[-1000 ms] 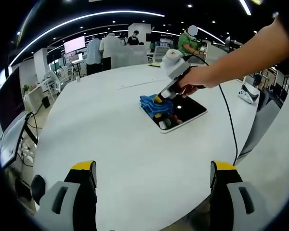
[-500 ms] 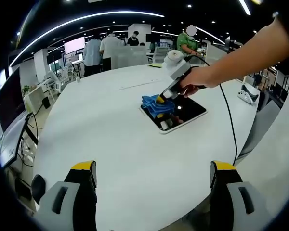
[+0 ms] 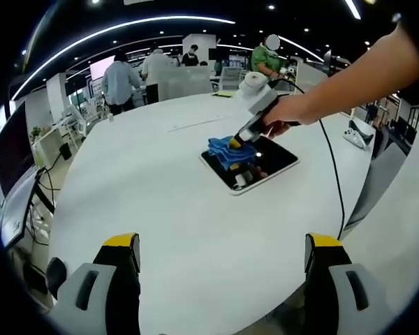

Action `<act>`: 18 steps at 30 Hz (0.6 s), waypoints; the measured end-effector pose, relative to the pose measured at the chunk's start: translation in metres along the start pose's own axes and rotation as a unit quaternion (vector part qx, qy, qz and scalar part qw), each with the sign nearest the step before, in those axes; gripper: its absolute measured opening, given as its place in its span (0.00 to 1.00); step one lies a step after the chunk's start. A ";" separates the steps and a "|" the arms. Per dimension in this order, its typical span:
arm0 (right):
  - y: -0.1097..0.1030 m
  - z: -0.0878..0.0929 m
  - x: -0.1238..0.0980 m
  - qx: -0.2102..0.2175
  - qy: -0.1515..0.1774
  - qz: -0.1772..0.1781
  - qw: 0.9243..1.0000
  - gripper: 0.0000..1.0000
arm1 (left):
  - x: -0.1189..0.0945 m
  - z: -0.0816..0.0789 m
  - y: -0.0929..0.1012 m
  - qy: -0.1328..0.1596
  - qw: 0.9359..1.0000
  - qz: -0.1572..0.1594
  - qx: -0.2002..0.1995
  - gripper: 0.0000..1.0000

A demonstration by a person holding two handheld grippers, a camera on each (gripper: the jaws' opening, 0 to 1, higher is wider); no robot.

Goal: Wipe the mirror surface with the cleaning cloth until all visible marks leave the cleaned area.

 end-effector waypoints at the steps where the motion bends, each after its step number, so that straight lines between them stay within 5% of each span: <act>1: 0.000 0.000 0.000 -0.001 0.000 0.000 1.000 0.02 | 0.000 0.000 0.000 0.000 1.000 0.000 0.000 0.99; 18: -0.002 0.003 -0.004 0.001 0.002 0.008 1.000 0.02 | 0.003 -0.001 0.006 0.001 1.000 0.001 -0.003 0.99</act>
Point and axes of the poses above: the point that each gripper's makers call its tool centre point, and the gripper's own axes: x roughly forward along the fingers, y roughly to its right, z roughly out of its underside, the point moved 3 cm from there along -x, roughly backward along the fingers, and after that the axes turned 7 degrees about y, right-handed, at the moved point
